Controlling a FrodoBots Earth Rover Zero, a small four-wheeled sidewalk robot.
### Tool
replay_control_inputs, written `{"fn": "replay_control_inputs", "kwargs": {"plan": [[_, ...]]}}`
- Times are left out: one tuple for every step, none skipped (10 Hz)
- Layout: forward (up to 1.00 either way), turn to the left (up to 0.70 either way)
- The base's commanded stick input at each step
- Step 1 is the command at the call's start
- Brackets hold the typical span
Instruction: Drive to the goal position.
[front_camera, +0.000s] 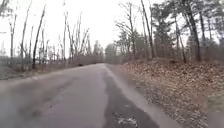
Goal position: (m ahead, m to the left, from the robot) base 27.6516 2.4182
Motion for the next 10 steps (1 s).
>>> {"fn": "replay_control_inputs", "kwargs": {"plan": [[0.70, 0.00], [0.70, 0.00], [0.70, 0.00], [0.70, 0.00], [0.70, 0.00], [0.70, 0.00], [0.70, 0.00], [0.70, 0.00], [0.70, 0.00], [0.70, 0.00]]}}
